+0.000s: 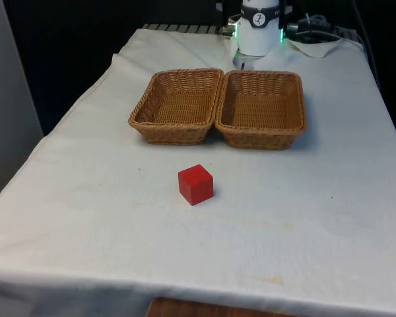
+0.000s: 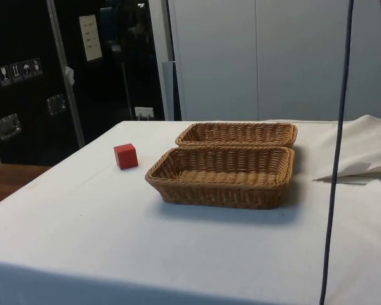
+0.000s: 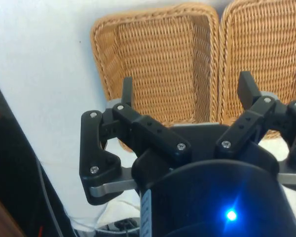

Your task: Pick up the red cube and place it into the right basket.

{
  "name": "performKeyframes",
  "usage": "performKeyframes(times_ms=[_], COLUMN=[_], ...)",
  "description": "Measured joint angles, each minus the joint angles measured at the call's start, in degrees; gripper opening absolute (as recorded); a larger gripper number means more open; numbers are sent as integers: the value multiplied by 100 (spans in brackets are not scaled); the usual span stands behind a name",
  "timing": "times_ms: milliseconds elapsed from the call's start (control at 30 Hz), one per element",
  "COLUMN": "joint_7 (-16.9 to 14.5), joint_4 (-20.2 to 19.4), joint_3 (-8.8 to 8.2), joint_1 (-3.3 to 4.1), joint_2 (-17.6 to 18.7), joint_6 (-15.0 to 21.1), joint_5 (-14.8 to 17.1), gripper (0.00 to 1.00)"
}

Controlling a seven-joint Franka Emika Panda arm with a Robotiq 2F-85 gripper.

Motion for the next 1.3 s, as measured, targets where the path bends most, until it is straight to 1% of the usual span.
performKeyframes(times_ms=[133, 200, 300, 600, 800, 867, 900, 1300], joint_7=[0, 0, 0, -11, -11, -11, -11, 17], joint_4=[178, 212, 275, 275, 258, 258, 258, 252], joint_3=[11, 6, -17, -92, -155, -155, -172, -275], joint_1=[0, 0, -23, -80, -120, -120, -132, -149], joint_2=[201, 241, 384, 619, 842, 842, 905, 1255], joint_6=[97, 109, 223, 413, 596, 596, 653, 934], joint_5=[46, 52, 115, 372, 625, 625, 688, 1077], gripper=[100, 100, 100, 100, 100, 100, 100, 100])
